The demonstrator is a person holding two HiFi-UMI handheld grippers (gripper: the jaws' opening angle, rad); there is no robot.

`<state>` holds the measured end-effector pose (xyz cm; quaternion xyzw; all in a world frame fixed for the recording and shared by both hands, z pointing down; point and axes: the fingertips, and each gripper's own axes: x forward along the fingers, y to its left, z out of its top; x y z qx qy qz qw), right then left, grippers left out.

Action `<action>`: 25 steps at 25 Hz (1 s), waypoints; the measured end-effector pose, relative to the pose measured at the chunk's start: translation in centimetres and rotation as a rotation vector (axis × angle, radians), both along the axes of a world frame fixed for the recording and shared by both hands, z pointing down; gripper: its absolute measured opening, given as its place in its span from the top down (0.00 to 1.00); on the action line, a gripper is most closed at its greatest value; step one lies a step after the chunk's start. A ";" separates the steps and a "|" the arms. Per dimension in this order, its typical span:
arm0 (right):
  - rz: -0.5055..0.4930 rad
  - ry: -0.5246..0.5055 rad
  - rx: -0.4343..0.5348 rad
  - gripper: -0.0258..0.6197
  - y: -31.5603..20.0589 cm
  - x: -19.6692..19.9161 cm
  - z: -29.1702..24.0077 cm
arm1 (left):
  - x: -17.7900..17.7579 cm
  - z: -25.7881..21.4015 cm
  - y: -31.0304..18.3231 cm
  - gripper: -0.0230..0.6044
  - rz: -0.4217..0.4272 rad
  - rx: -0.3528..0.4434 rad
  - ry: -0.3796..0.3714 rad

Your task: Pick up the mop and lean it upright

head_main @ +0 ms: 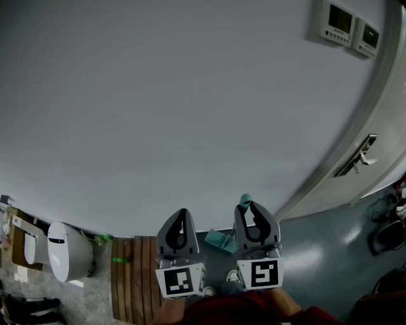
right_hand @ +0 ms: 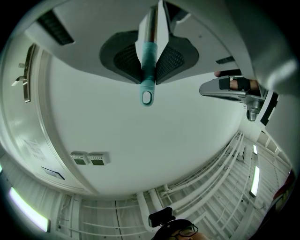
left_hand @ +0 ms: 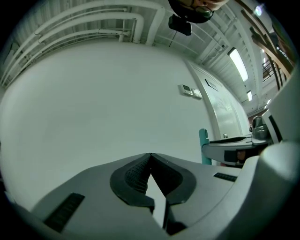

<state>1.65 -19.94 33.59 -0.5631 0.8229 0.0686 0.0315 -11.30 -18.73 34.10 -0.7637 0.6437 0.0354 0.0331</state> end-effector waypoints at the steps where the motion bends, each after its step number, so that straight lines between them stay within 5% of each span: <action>1: -0.001 0.001 -0.001 0.79 0.0 0.0 0.0 | 0.0 0.0 0.0 0.94 -0.001 0.001 -0.001; 25: -0.007 0.021 -0.036 0.79 -0.6 -0.2 1.9 | -0.3 0.4 -0.2 0.94 -0.015 -0.008 -0.023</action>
